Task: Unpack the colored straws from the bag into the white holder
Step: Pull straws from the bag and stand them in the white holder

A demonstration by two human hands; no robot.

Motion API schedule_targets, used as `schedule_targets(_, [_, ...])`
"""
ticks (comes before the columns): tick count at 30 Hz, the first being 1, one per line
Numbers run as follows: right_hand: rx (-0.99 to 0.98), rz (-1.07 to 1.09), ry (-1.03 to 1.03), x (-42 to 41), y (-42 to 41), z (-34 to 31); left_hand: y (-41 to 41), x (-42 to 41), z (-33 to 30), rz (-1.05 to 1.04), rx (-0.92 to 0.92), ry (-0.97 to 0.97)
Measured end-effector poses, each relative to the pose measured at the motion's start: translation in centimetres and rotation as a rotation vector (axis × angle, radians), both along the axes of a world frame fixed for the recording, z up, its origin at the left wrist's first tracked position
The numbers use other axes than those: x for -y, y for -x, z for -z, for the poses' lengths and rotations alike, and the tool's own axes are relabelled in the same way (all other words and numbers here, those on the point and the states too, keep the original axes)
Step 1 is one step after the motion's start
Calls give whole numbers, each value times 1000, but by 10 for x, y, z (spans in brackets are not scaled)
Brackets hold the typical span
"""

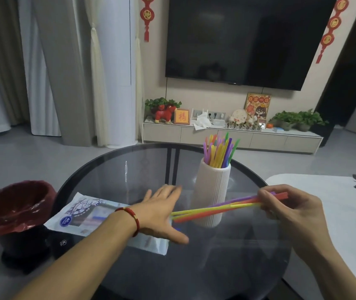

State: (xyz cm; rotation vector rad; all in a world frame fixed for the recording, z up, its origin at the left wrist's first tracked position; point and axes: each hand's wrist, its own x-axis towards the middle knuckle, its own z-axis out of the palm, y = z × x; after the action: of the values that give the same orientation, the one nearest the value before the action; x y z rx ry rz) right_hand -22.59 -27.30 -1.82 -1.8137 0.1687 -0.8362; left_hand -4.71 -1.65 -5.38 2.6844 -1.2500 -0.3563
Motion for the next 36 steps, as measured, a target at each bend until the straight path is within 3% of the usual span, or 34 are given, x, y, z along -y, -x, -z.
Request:
schedule_targets(3, [24,-19,-65,4,3,0,11,20,0,1,114,226])
schedule_targets(5, [42,-23,-168,3,0,1,15,29,2,-60,45,324])
schedule_targets(7, [46,-35,-360,0,-7,3,17,32,3,-105,-26,339])
schedule_targets(9, [55,-124,-627,-10,-18,6,18,35,0,-123,76,323])
schedule_targets(11, [7,-290,-736,-26,-31,11,23,41,-2,-107,186,375])
schedule_targets(13, [-85,-328,-551,-44,-39,17,32,50,-6,-52,260,442])
schedule_targets(15, [-43,-235,-314,-49,-45,15,37,57,-12,-5,267,534])
schedule_targets(20, [234,-7,-141,-8,-34,-42,19,59,-31,-92,17,779])
schedule_targets(27, [145,119,180,3,-61,-88,-9,115,-37,-249,-306,904])
schedule_targets(30, [83,128,284,5,-82,-94,-14,133,-32,-376,-263,1048])
schedule_targets(36, [-80,87,519,-7,-116,-86,-4,140,-38,-431,-156,978])
